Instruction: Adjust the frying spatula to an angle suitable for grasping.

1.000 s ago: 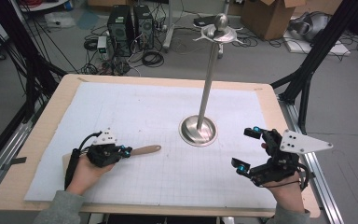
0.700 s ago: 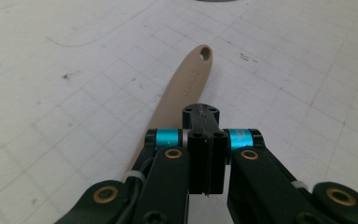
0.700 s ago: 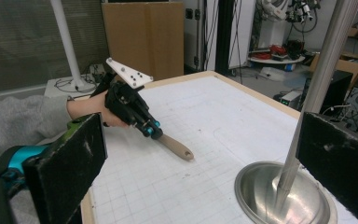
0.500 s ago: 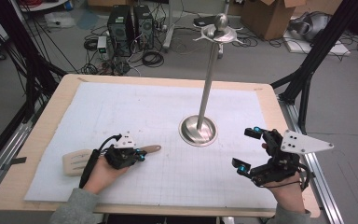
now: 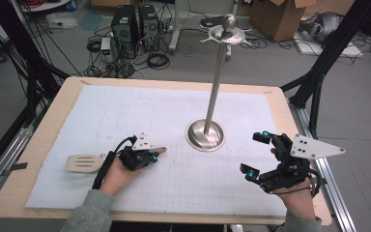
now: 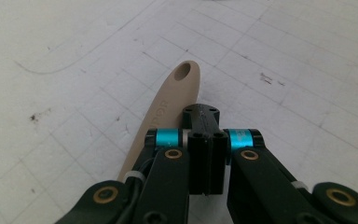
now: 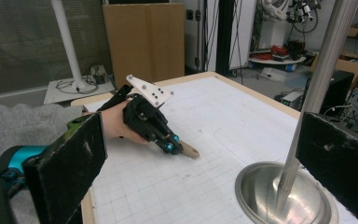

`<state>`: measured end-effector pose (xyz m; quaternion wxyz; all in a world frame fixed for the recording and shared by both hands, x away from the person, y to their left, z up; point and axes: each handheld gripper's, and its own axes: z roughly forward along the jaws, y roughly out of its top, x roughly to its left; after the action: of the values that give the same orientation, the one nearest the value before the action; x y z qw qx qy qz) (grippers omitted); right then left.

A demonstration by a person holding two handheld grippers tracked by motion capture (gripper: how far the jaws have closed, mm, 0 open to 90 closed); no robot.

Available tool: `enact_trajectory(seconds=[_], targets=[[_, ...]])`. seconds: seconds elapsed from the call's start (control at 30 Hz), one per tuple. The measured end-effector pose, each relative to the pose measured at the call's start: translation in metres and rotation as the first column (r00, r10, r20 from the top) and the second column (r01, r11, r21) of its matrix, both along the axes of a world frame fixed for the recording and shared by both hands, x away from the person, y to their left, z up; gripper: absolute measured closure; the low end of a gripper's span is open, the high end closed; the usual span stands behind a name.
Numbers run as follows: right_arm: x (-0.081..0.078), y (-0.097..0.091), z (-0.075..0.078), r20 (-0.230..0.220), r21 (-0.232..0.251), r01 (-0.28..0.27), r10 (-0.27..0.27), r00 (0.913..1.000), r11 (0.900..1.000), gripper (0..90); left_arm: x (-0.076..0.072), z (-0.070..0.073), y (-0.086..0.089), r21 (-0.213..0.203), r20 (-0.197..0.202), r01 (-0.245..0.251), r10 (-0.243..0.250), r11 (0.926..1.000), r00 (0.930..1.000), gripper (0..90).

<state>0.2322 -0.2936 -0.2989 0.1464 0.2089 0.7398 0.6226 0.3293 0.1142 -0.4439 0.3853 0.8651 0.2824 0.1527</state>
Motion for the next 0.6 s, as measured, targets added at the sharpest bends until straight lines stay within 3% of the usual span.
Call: enact_trajectory(seconds=[0.17,0.37,0.6], targets=[[0.0,-0.001,0.0,0.005,0.001,-0.002,0.002,1.0,1.0,0.8,0.006,0.001,-0.004,0.006,0.001,-0.02,0.02,0.9998,0.9998,89.9],[0.0,-0.001,-0.001,0.0,0.003,-0.005,0.005,1.0,1.0,0.7,0.011,0.0,-0.002,-0.023,0.005,-0.037,0.037,0.9991,0.9993,89.9],[0.001,0.0,-0.001,0.001,0.002,-0.008,0.008,1.0,1.0,0.8,0.02,-0.001,-0.003,-0.024,0.015,-0.094,0.094,0.9953,0.9954,89.9]])
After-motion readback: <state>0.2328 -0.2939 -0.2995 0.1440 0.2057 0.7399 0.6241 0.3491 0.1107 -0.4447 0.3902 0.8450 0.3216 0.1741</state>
